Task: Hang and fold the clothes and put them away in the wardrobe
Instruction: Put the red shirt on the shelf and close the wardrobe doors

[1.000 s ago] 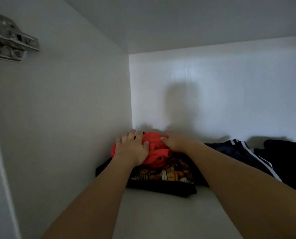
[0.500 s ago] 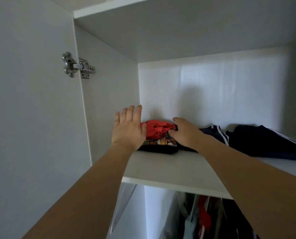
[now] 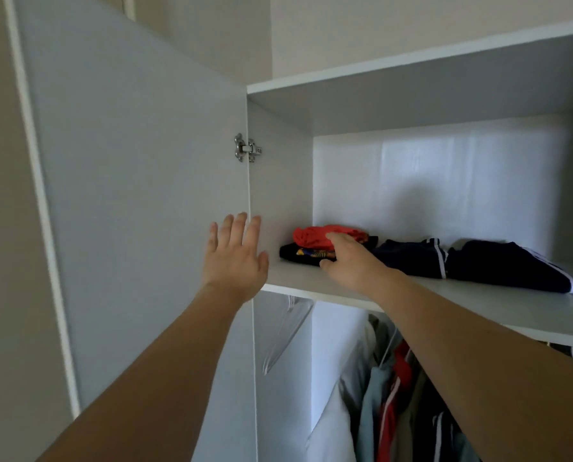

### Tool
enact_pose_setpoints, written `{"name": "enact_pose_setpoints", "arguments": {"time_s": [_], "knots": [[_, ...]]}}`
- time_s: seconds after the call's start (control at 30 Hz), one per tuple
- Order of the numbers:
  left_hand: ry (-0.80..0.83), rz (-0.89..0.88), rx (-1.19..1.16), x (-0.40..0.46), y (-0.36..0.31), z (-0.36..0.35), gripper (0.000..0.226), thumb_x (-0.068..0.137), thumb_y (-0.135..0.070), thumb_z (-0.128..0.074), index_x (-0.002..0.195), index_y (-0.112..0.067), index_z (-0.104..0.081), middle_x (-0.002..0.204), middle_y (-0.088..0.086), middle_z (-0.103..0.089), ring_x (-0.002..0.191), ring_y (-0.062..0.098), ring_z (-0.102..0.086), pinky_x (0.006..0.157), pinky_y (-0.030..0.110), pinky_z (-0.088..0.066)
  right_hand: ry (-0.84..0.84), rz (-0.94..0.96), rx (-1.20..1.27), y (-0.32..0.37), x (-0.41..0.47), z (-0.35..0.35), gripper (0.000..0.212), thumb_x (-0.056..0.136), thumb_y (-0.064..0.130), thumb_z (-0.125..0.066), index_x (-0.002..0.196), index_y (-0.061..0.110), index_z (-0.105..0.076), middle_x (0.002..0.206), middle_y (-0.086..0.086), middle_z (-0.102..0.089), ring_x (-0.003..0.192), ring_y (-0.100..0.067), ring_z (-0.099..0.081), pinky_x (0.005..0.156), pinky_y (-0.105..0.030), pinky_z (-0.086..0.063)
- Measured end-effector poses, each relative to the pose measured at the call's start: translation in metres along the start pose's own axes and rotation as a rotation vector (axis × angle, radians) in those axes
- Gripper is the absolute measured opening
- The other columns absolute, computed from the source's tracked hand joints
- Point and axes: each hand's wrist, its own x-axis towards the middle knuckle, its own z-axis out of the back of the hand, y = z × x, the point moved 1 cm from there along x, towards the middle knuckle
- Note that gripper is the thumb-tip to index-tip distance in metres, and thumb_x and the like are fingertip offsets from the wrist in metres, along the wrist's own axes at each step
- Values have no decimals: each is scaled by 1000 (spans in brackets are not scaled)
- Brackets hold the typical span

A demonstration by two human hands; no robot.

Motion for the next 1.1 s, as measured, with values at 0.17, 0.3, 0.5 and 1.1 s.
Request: {"name": "enact_pose_setpoints", "arguments": {"time_s": [0.17,0.3,0.5,1.1], "knots": [[-31,64,80,-23,34,45,66,97,-38,-34,153,-16,-6,160,8,-6,147,29,1,119,45,6,-1,100,-14,56,-6,2,49,93,20,-54,138,6,-39,141,-14,-42,130,-28,-40,108,-31,-31],[-84,130,129,-43,65,74,67,96,-37,-36,153,-14,-10,160,10,-8,147,31,2,118,46,9,5,201,-26,99,-6,-2,54,90,17,-54,139,3,-36,144,-16,-40,132,-29,-39,109,-32,-30],[-213,238,251,-78,89,95,68,90,-35,-38,150,-9,-22,157,16,-19,146,35,-9,118,50,1,-5,331,-34,145,-6,-16,66,90,17,-53,148,8,-25,153,-11,-27,140,-26,-29,115,-32,-23],[-418,654,-384,-102,113,102,59,98,-19,-40,150,-4,-15,153,18,-24,138,35,-28,110,41,-28,-219,679,-181,195,-1,-39,75,86,9,-50,151,16,-13,159,-1,-6,146,-18,-10,121,-33,-4]]}}
